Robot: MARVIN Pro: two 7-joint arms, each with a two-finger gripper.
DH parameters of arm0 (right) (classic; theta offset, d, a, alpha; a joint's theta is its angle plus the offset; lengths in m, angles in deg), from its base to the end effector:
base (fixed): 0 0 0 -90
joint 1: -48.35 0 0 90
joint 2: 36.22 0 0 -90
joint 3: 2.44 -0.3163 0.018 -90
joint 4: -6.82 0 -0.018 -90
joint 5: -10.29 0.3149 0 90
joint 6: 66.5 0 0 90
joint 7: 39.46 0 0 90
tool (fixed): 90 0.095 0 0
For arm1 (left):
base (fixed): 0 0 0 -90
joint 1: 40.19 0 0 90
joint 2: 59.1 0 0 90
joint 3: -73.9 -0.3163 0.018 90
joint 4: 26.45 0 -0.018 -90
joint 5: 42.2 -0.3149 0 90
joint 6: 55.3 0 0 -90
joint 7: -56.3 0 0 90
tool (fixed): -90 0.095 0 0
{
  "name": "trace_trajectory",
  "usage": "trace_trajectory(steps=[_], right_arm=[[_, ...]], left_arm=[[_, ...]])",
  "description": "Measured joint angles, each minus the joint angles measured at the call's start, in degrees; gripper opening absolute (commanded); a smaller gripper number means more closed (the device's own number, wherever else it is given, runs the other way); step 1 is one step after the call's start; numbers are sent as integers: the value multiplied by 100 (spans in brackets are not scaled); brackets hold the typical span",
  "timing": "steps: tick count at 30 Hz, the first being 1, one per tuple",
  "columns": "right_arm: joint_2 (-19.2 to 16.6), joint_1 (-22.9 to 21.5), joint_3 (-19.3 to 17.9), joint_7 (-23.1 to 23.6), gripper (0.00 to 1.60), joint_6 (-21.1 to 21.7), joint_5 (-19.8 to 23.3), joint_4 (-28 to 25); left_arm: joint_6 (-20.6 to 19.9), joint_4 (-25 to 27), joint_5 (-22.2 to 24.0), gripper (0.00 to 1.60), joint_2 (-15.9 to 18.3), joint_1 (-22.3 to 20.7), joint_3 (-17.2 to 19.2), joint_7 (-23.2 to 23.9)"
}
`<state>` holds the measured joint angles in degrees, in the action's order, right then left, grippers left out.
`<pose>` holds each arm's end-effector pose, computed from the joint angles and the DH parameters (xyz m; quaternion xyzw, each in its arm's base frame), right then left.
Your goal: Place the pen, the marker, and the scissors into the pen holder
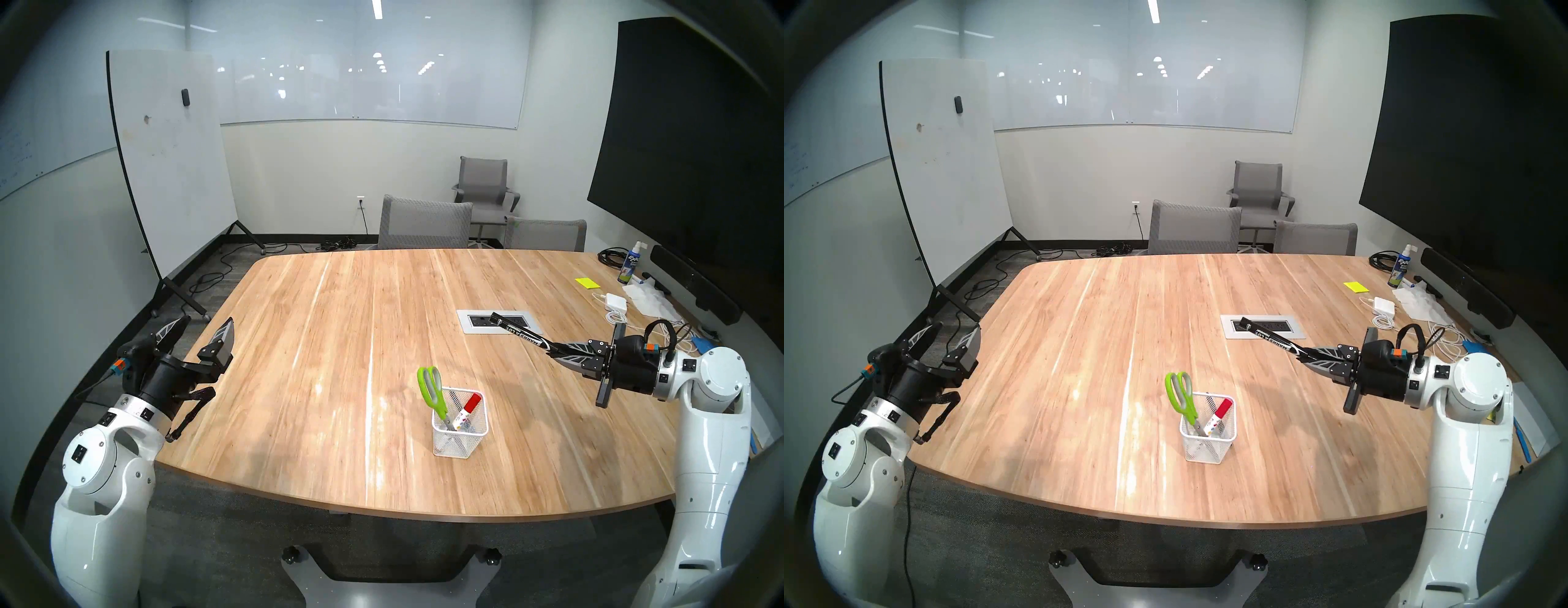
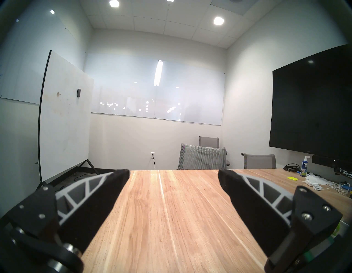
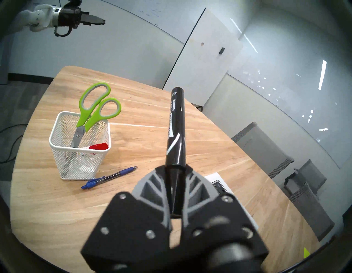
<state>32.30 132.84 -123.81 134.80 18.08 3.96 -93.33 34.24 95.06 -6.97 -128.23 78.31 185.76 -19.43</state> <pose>0.3616 -0.1958 -0.1967 -0.6098 -0.5286 -0.5869 0.0659 0.2783 0.1494 -0.2177 0.6446 -0.0187 0.7596 0.0846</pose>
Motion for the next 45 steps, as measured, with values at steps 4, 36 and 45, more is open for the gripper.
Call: trace_trajectory(steps=[4,36,45], right_arm=[[-15,-32,2,57,0,-90,0,-75],[-198,-151,165,91,0,-662,95,-316],[-24,67,112,90,0,-698,314,-447]], left_arm=[[-4,0,-2,160,-5,-1,2,2],[-33,1,-25,160,-37,-13,16,22],[-39,1,-32,160,-47,-17,20,30]])
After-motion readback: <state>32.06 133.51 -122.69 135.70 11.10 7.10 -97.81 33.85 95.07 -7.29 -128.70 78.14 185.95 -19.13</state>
